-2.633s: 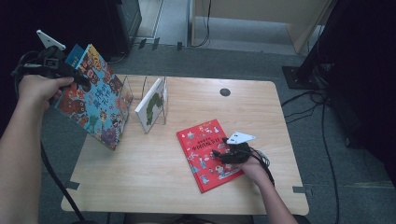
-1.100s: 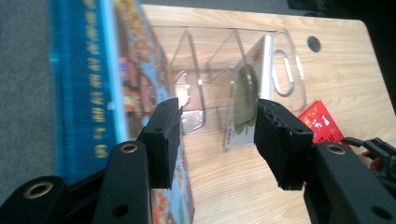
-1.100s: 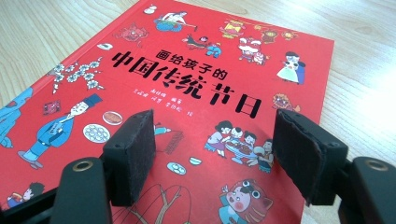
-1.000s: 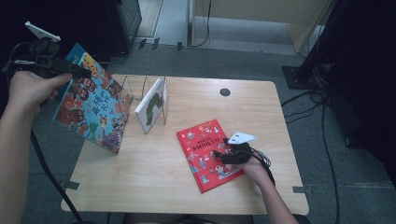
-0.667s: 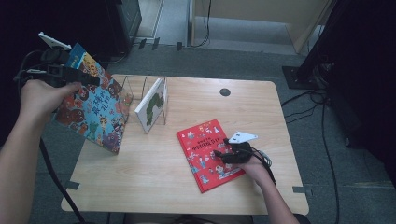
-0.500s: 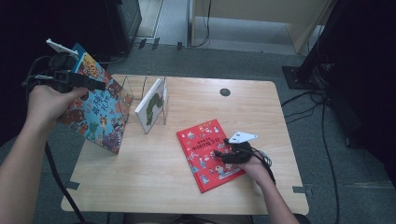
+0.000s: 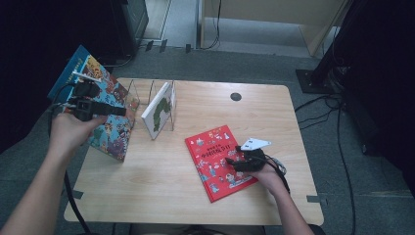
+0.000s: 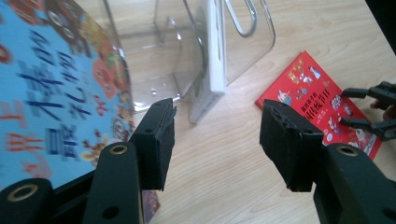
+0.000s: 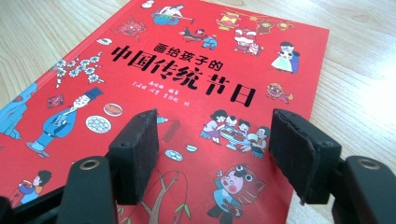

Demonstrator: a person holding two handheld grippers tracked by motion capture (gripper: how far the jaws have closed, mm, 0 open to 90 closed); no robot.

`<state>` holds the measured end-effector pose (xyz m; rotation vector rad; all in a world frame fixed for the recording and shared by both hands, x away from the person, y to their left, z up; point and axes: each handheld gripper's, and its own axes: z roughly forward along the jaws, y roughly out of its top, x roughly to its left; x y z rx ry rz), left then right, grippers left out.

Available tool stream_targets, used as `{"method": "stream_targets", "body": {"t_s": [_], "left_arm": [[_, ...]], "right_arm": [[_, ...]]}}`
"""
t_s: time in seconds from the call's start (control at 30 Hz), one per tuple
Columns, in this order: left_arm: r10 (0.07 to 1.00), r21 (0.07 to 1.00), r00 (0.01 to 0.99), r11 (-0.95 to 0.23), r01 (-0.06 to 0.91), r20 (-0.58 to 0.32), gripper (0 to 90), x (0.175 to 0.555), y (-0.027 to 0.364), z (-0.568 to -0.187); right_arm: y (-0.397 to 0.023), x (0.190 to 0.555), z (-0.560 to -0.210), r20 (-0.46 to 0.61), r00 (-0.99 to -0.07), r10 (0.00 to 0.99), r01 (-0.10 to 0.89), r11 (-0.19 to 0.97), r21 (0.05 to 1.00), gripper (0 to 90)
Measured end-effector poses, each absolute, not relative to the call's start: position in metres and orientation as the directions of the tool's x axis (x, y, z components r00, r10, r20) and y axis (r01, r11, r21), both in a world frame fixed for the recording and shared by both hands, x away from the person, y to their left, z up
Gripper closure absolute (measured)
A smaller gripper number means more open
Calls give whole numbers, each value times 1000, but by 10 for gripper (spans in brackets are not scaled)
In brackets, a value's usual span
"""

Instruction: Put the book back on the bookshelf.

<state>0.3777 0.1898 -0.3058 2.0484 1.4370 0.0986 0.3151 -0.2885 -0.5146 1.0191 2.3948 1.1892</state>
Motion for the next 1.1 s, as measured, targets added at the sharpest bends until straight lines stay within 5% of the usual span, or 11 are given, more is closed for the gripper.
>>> {"method": "stream_targets", "body": {"t_s": [0.3, 1.1], "left_arm": [[863, 530, 437, -254, 809, -253, 447, 370, 171, -330], [780, 522, 526, -310, 795, -339, 437, 364, 108, -405]], "right_arm": [[-289, 316, -515, 65, -709, 702, 471, 403, 784, 342], [-297, 309, -516, 61, -699, 712, 475, 400, 784, 344]]}}
